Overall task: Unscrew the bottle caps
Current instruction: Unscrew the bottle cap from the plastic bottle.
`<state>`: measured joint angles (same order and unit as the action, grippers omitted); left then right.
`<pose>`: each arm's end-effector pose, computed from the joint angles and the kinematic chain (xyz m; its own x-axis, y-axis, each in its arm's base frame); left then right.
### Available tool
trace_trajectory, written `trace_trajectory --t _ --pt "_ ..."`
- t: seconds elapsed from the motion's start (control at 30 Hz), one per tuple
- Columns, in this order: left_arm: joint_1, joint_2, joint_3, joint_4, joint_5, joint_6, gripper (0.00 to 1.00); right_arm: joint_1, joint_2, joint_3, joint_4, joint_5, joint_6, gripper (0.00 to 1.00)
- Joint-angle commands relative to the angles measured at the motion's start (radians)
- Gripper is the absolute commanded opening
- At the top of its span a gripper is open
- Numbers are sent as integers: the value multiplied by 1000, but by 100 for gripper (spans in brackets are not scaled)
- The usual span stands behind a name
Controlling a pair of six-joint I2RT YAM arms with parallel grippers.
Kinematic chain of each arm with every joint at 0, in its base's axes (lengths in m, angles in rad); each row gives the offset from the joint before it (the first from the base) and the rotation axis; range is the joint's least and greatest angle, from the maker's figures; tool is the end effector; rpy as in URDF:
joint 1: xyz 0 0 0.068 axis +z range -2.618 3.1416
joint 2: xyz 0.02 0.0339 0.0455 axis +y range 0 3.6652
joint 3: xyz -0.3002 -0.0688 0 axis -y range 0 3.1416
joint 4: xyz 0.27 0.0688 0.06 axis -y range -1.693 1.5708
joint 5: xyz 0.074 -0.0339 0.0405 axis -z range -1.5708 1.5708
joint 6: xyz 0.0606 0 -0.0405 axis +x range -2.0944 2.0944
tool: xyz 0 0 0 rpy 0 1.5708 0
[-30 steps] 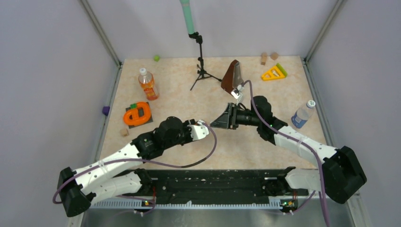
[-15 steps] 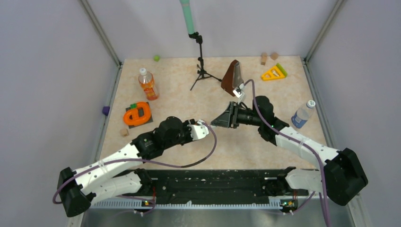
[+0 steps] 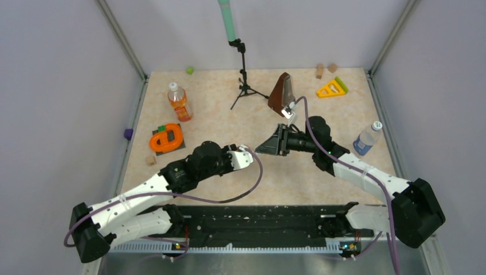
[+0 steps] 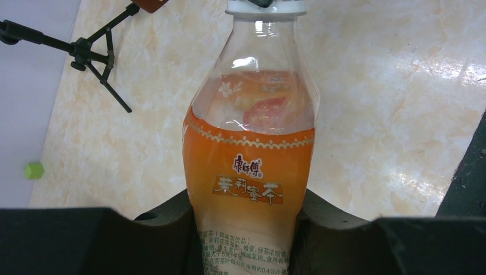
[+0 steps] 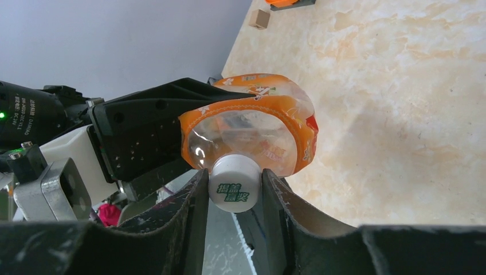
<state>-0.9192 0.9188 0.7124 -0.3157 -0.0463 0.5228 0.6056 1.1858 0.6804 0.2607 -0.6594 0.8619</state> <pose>0.1423 -0.1820 0.2884 0.1224 0.6620 -0.7395 0.8181 0.3545 0.4528 0.2180 0.1961 0.2840 -0.8421 0.1466 -0.5189 -0.4598 0.3074 0.8331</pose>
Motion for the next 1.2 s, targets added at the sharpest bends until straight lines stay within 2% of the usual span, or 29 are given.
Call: trace_trajectory --t 0.0,0.07,0.1,0.13,0.17,0.23,0.3,0.47,0.67,0.93,1.17 --pt "-6 -3 8 50 3 -10 0 2 -1 9 17 -15 -21 31" --pt "-6 -3 6 49 5 -10 0 2 -5 8 11 -5 -25 27" --pt "-6 -4 6 48 4 -10 0 2 -6 6 14 -3 -27 18" --pt "-6 -6 7 44 3 -14 0 2 -8 4 19 -3 -26 14" --pt "-6 -7 8 39 5 -20 0 2 -9 4 22 -2 -28 13" --pt "-6 -11 18 30 16 -48 0 2 -9 2 35 -15 -36 4" --pt "-6 -12 27 31 22 -92 0 2 -9 2 49 -34 -57 0" --pt "-3 -2 66 10 109 -184 0 2 -25 5 54 -71 -129 0" --pt "28 22 115 -52 278 -208 0 6 -65 -3 65 -158 -223 0" --pt "71 19 167 -94 518 -212 0 66 -170 -26 26 -248 -436 0" --pt "86 44 196 -93 656 -227 0 69 -219 -69 95 -289 -464 0"
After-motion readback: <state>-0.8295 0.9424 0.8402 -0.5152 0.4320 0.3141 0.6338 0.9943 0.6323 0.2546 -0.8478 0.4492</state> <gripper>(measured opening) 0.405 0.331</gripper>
